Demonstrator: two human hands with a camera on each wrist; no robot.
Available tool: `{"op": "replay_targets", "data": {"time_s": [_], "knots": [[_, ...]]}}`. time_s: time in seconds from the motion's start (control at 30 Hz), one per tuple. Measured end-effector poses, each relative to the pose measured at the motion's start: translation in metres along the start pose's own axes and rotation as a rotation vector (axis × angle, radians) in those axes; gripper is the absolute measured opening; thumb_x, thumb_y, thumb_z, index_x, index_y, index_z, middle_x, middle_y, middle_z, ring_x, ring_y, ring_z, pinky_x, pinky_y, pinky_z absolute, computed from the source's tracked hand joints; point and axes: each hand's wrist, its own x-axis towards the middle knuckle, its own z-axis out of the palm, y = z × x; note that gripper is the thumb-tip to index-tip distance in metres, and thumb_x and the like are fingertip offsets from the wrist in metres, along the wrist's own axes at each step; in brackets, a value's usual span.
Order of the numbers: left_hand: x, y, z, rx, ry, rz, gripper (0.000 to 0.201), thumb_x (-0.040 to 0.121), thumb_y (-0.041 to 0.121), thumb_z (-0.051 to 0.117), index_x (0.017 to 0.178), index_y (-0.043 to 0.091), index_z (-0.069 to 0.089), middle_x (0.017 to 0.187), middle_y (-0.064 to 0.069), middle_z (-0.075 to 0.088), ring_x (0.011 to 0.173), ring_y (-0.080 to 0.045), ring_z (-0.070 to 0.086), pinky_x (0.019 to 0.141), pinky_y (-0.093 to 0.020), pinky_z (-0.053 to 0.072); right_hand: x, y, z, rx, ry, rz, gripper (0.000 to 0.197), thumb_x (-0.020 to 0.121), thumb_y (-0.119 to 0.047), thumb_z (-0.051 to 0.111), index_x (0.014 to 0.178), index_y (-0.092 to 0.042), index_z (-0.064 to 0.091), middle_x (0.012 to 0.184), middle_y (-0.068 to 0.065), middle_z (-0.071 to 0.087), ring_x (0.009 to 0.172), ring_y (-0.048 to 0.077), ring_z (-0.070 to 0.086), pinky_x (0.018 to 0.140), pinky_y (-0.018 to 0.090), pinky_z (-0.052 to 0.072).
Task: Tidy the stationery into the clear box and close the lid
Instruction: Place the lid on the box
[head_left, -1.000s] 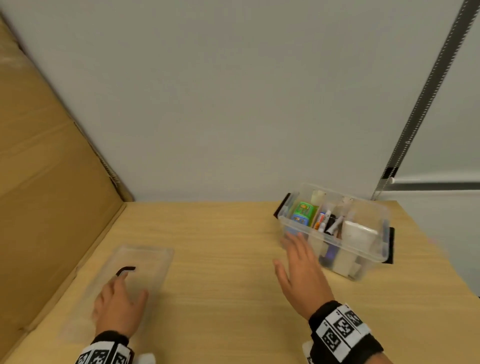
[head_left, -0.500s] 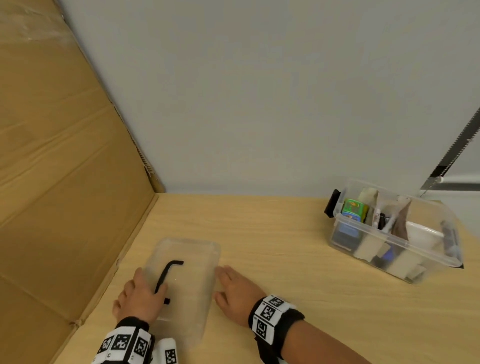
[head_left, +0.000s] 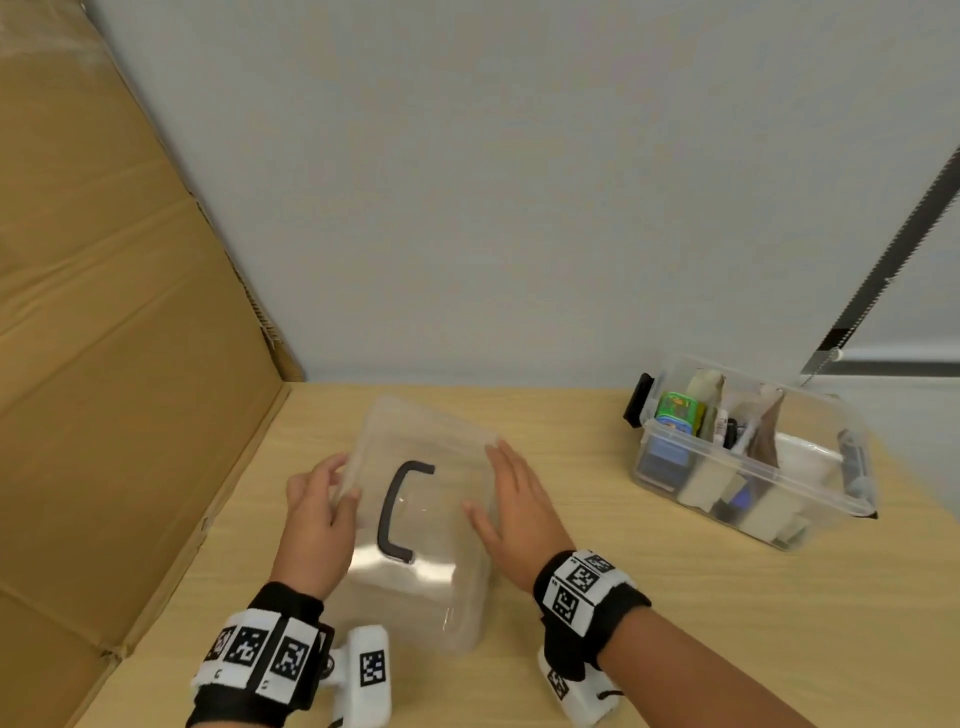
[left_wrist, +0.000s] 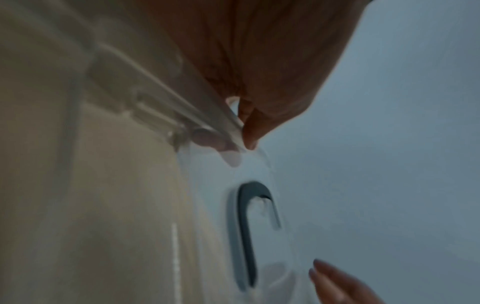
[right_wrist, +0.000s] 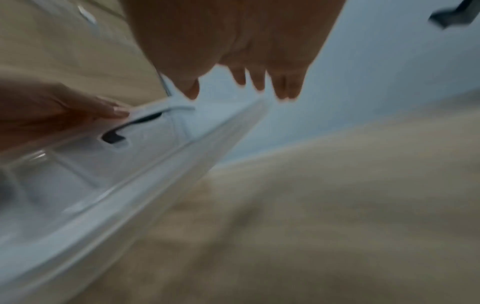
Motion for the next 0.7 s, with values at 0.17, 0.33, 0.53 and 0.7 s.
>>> {"op": "replay_targets", "data": {"time_s": [0.17, 0.33, 0.53, 0.7], "knots": [[-0.014, 0.067, 0.016, 0.001, -0.135, 0.426, 0.043, 0.095, 0.018, 0.049, 0.134, 0.035, 0.042, 0.111, 0.011, 0.043, 0.082, -0.008, 0.061, 0.075, -0.009, 0.049, -0.004, 0.011, -0.061, -0.016, 0.395, 0.065, 0.069, 0.092, -0.062, 0.027, 0.147, -0.020, 0.019, 0.142, 0.000, 0.030, 0.135, 0.016, 0.023, 0.116, 0.039, 0.020], [-0.022, 0.119, 0.041, 0.014, -0.091, 0.646, 0.040, 0.092, 0.029, 0.054, 0.132, 0.036, 0.050, 0.107, 0.017, 0.049, 0.088, -0.009, 0.059, 0.081, -0.021, 0.051, -0.021, 0.048, -0.126, 0.099, 0.554, 0.055, 0.067, 0.086, -0.068, 0.032, 0.128, -0.016, 0.037, 0.118, -0.005, 0.038, 0.103, 0.004, 0.039, 0.090, 0.027, 0.042], [-0.030, 0.154, 0.105, 0.052, 0.167, 0.525, 0.079, 0.085, 0.052, 0.058, 0.148, 0.028, 0.016, 0.139, 0.005, 0.037, 0.130, -0.007, 0.032, 0.111, -0.035, 0.026, -0.061, 0.102, -0.174, 0.488, 0.796, 0.283, 0.050, 0.086, -0.066, 0.039, 0.112, -0.023, 0.033, 0.098, -0.003, 0.056, 0.085, 0.014, 0.062, 0.065, 0.025, 0.047], [-0.029, 0.187, 0.177, -0.217, -0.200, 0.416, 0.070, 0.095, 0.043, 0.043, 0.149, 0.037, -0.002, 0.151, 0.007, 0.031, 0.136, -0.006, 0.034, 0.111, -0.030, 0.032, -0.077, 0.154, -0.193, 0.534, 0.908, 0.443, 0.050, 0.086, -0.065, 0.041, 0.109, -0.021, 0.033, 0.099, 0.002, 0.056, 0.085, 0.017, 0.059, 0.070, 0.033, 0.050]]}}
